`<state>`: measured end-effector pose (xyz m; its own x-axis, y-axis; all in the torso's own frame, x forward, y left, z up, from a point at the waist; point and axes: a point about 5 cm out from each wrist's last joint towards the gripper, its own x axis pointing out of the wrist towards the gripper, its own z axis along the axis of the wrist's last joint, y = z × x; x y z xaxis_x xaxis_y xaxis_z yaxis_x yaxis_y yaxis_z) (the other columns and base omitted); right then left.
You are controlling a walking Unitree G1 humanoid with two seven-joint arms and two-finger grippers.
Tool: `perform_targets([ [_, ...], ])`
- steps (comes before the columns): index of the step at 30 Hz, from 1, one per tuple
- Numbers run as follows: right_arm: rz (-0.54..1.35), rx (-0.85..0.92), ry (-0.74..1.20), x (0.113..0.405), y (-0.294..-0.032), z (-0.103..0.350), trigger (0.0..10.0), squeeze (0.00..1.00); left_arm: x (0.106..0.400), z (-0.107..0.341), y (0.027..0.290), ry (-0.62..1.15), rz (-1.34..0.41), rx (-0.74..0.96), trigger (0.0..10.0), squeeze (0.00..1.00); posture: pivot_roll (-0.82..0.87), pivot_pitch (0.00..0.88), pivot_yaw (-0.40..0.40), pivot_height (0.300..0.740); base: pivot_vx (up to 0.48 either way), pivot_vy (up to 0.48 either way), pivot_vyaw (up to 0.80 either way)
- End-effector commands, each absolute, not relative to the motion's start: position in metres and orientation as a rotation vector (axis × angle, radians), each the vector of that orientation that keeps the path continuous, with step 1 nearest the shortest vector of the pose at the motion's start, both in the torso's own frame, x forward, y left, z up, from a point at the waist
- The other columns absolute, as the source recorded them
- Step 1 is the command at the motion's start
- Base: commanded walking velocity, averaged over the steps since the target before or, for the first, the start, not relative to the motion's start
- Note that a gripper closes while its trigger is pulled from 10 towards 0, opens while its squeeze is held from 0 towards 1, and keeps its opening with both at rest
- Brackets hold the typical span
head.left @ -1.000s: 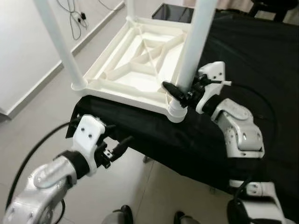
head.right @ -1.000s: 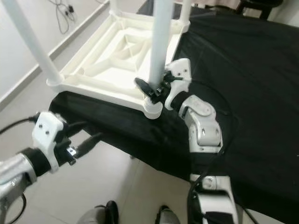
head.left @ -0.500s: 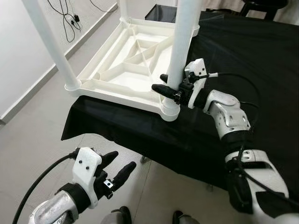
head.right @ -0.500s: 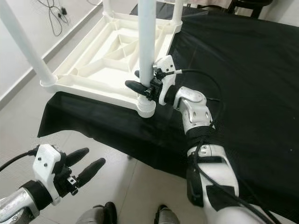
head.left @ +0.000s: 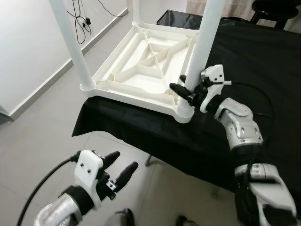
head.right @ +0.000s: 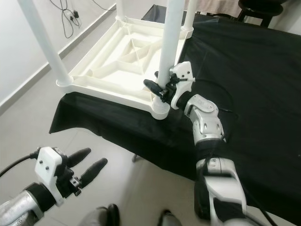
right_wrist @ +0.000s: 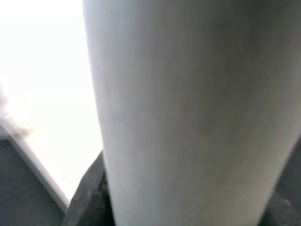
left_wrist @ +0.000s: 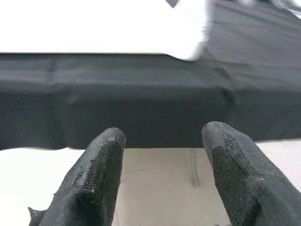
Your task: Building children table
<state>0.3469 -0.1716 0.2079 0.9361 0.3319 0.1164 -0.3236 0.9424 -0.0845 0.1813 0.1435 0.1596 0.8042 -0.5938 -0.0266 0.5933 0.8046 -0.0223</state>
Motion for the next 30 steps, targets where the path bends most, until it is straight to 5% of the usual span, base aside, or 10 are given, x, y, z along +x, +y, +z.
perform_targets([
  [1, 0.173, -0.113, 0.071, 0.335, -0.191, 0.175, 0.0, 0.00, 0.180, 0.155, 0.145, 0.051, -0.629, -0.012, 10.0, 0.00, 0.05, 0.238, -0.016, 0.740, 0.000, 0.000, 0.00],
  [5, -0.116, -0.138, 0.158, 0.265, -0.183, 0.154, 0.0, 0.00, 0.181, 0.155, 0.144, 0.034, -0.637, -0.003, 10.0, 0.00, 0.04, 0.241, 0.006, 0.740, 0.000, 0.000, 0.00],
  [12, -0.078, -0.147, 0.141, 0.277, -0.165, 0.154, 0.0, 0.00, 0.183, 0.152, 0.145, 0.031, -0.651, 0.014, 10.0, 0.00, 0.05, 0.230, 0.003, 0.740, 0.000, 0.000, 0.00],
  [13, -0.071, -0.131, 0.155, 0.280, -0.161, 0.154, 10.0, 0.00, 0.184, 0.152, 0.146, 0.028, -0.646, 0.018, 10.0, 0.00, 0.05, 0.230, 0.000, 0.740, 0.000, 0.000, 0.00],
  [18, -0.065, -0.124, 0.166, 0.282, -0.156, 0.154, 10.0, 0.00, 0.184, 0.153, 0.146, 0.025, -0.642, 0.020, 10.0, 0.00, 0.05, 0.228, -0.002, 0.740, 0.000, 0.000, 0.00],
  [19, -0.032, -0.083, 0.175, 0.282, -0.141, 0.161, 10.0, 1.00, 0.186, 0.153, 0.146, 0.021, -0.640, 0.023, 10.0, 0.00, 0.05, 0.226, -0.004, 0.740, 0.000, 0.000, 0.00],
  [23, 0.038, -0.032, 0.156, 0.283, -0.130, 0.170, 10.0, 1.00, 0.187, 0.153, 0.146, 0.017, -0.642, 0.025, 10.0, 0.00, 0.05, 0.224, -0.006, 0.740, 0.000, 0.000, 0.00],
  [24, 0.208, -0.013, 0.090, 0.293, -0.121, 0.180, 10.0, 0.58, 0.188, 0.152, 0.145, 0.013, -0.642, 0.026, 10.0, 0.00, 0.05, 0.221, -0.006, 0.740, 0.000, 0.000, 0.00],
  [28, 0.345, 0.012, 0.035, 0.299, -0.115, 0.188, 10.0, 0.34, 0.189, 0.152, 0.144, 0.009, -0.642, 0.027, 10.0, 0.00, 0.05, 0.219, -0.009, 0.740, 0.000, 0.000, 0.00],
  [30, 0.476, 0.000, -0.022, 0.315, -0.123, 0.199, 10.0, 0.00, 0.190, 0.152, 0.141, 0.001, -0.648, 0.028, 10.0, 0.00, 0.05, 0.214, -0.020, 0.740, 0.000, 0.000, 0.00],
])
